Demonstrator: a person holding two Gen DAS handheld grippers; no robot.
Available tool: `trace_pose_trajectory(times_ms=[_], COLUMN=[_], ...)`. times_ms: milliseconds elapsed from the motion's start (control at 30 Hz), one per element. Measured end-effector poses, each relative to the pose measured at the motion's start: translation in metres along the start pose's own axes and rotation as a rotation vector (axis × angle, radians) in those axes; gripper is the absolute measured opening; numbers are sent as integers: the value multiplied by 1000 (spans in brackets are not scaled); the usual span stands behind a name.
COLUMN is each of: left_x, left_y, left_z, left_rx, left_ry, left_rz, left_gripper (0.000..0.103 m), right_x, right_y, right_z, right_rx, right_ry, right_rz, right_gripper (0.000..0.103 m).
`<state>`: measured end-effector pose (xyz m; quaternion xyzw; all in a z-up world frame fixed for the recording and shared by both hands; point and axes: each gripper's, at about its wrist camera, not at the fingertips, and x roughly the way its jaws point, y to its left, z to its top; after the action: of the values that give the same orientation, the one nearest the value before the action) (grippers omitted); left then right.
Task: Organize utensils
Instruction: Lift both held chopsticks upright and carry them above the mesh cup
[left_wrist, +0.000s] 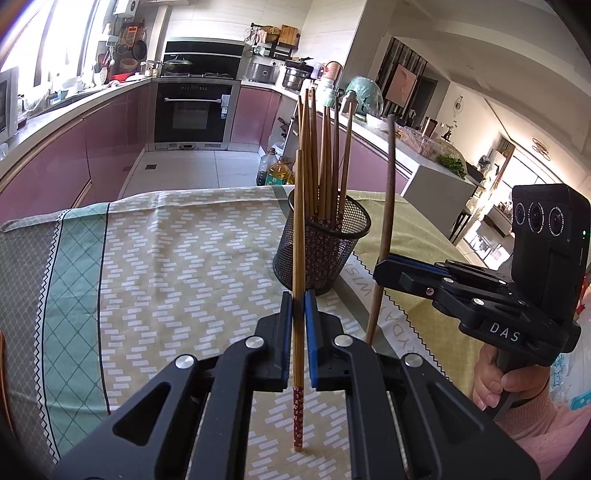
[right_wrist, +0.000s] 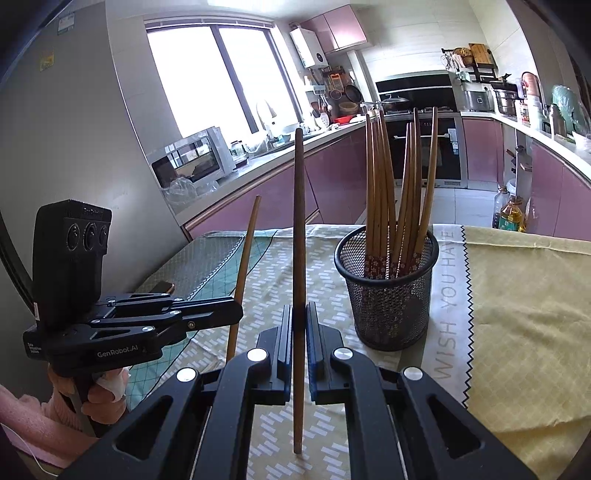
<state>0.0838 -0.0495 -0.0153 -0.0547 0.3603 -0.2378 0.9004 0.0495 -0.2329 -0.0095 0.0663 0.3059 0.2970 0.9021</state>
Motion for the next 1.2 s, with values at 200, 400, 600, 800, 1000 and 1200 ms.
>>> trace_pose_trajectory(times_ms=[200,400,600,800,1000,1200], left_x=[-2,-2,-4,-5,-5,-6], left_y=[-2,-3,-4,-7,-9,-10], left_z=[4,7,11,16,19,21], left_rx=[5,8,10,20,23,24], left_ry=[-14,-25,-40,-57,-67,-74], left_rz=[-9,-17,-21,-25,-27,-28], left_gripper=[8,8,8,8,8,8], right_x=[-4,-7,-11,-15,-20,-24], right_y=[-2,-1,0,-2,-3,-4], right_z=[4,8,12,15,17,21], right_rx=[1,-5,-8,-8,-7,-11], right_ry=[-17,-34,-49,-59,-70,-82], right_rz=[-2,-6,-8,-11,-16,-22], right_gripper=[6,6,6,6,6,6])
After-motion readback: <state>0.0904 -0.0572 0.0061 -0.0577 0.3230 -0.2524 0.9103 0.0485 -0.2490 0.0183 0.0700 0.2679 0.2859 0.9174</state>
